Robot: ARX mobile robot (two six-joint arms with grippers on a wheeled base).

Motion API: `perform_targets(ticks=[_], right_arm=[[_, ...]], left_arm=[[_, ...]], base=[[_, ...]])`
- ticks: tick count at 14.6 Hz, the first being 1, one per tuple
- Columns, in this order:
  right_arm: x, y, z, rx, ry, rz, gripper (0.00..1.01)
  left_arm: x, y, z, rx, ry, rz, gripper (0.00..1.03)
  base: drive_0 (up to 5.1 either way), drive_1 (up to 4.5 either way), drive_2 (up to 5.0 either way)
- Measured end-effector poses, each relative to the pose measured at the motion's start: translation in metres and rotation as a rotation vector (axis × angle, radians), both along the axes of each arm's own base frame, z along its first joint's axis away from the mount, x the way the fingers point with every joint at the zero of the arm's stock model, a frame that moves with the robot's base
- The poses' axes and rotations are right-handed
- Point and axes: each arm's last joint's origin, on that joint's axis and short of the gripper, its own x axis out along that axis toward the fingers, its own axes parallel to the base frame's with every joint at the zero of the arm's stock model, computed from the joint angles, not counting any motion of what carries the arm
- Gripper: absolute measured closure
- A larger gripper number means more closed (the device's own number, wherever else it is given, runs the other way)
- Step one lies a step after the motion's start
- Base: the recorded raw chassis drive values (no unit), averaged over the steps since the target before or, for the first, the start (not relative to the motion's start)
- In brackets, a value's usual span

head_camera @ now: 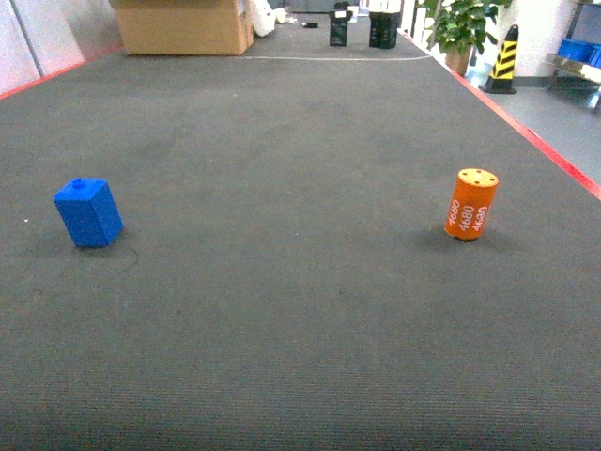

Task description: Sort blue parts and orange caps into right shelf containers

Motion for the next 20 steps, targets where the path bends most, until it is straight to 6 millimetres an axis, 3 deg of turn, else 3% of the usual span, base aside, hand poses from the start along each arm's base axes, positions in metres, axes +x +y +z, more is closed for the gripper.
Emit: perform_targets(ticks=[15, 16, 17, 20], right_arm=[[0.000, 0.000, 0.000, 0.000, 0.002, 0.000, 0.03], [0.001, 0.000, -0.004, -0.033, 0.165, 0.068, 0.03], [0.006, -0.001, -0.008, -0.056, 0.243, 0.099, 0.03], [0.039, -0.009, -0.001, -0.072, 0.221, 0.072, 0.03]], left_arm=[[0.000, 0.000, 0.000, 0.000, 0.000, 0.000, 0.05], [0.000, 0.000, 0.000, 0.000, 0.000, 0.000, 0.05], [0.000, 0.000, 0.000, 0.000, 0.000, 0.001, 0.05], [0.000, 0.000, 0.000, 0.000, 0.000, 0.000, 0.05]], base=[[0.0, 0.00, 0.0], [0.0, 0.00, 0.0], [0.0, 0.00, 0.0], [0.0, 0.00, 0.0]])
